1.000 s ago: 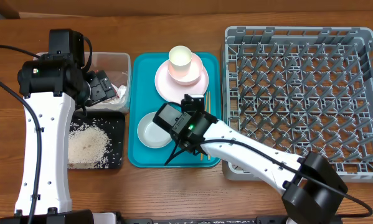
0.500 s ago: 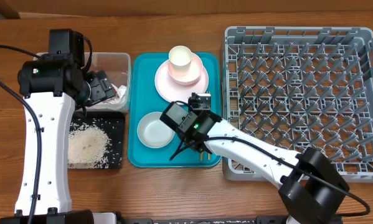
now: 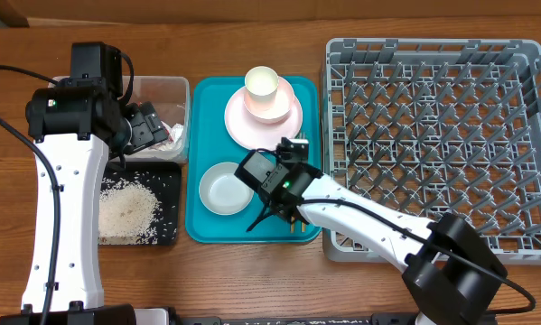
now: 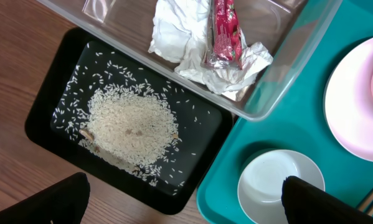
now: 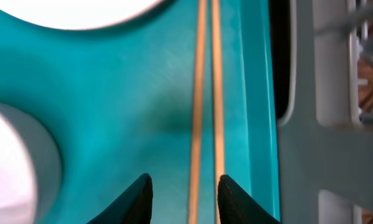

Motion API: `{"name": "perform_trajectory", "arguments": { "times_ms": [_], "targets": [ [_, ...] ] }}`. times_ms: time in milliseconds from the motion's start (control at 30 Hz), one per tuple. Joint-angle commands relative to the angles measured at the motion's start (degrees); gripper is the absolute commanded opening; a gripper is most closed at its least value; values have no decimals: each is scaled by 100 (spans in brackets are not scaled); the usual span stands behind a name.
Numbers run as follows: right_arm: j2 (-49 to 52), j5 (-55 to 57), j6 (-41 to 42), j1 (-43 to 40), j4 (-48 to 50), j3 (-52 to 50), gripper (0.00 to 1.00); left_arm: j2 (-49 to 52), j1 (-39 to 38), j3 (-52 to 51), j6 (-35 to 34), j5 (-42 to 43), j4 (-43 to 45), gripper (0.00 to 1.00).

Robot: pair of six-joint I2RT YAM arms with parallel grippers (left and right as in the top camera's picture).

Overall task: Sort waste into correct bins and load items into the dishwasher
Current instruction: 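Lower the right gripper and close it on the chopsticks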

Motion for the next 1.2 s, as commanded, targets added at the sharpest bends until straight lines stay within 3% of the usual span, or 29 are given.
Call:
{"name": "perform_trajectory", "arguments": {
  "times_ms": [0, 1167],
  "targets": [
    [4, 37, 369, -26, 181, -332, 37, 0, -4, 55, -17, -37, 2, 100],
    [240, -179, 369, -35, 765, -476, 37, 0, -2, 55, -17, -37, 2, 100]
  ]
}}
